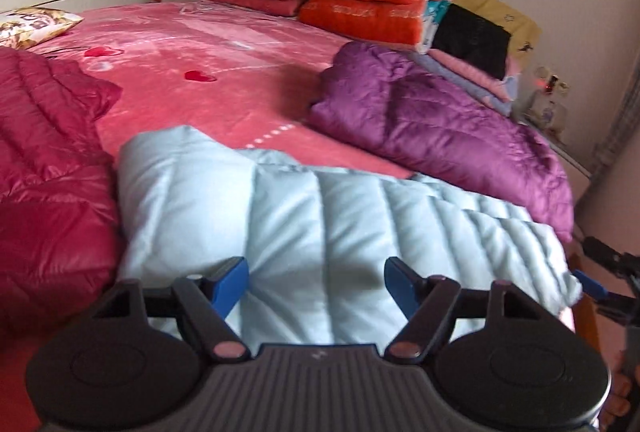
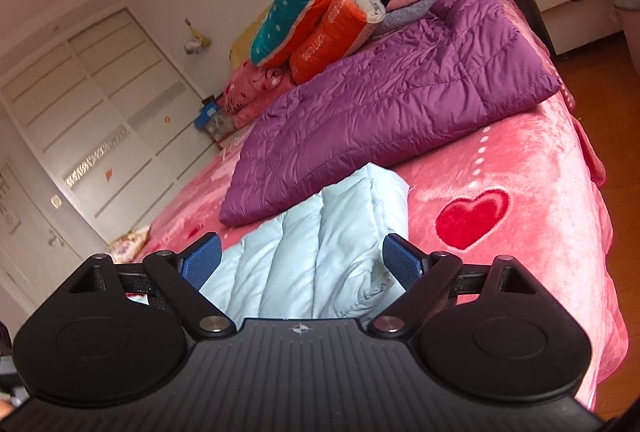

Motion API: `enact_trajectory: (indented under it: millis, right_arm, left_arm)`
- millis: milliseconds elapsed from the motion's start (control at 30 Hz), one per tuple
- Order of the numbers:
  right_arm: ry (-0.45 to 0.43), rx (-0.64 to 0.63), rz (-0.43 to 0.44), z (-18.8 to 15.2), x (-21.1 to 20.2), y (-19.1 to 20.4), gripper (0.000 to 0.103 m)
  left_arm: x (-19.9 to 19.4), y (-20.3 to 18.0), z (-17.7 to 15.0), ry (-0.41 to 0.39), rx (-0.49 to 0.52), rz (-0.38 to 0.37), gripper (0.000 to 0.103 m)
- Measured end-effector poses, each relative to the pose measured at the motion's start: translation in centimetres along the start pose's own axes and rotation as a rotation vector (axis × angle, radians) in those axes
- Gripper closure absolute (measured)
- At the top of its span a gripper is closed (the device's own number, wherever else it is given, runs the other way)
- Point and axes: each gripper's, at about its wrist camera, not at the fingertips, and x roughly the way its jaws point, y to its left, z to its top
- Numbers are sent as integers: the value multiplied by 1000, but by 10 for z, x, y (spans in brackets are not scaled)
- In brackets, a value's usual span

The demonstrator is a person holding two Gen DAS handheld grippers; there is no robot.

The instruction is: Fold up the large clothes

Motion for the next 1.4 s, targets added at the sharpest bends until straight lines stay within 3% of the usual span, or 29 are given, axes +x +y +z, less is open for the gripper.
enact_trajectory:
  millis: [233,567,733,900,1033,1233,1400]
  right_arm:
    - [43,-127,-30,-7,25,21,0]
    - [95,-218,-131,-12,64,29,0]
    - [91,-219,-150,-8,68,26,0]
    - [-1,-316,-152,-9,53,45,0]
    - [-51,-414,-100,-12,49,62,0]
    - [-25,-554,-124,-23,58,75,0]
    - [56,-509,-169,-20,74,64,0]
  left_arm:
    - [24,26,7,-29,-24,91,29]
    - [46,27,9,-57,26,122,28]
    - [24,22,14,-76,-1,87,28]
    - [-10,-1,18,-144,40,43,26]
    - [1,-17,11,-104,70,19,26]
    - [36,-12,1,-65,75,99,26]
    - [43,1,-4,-73,77,135,24]
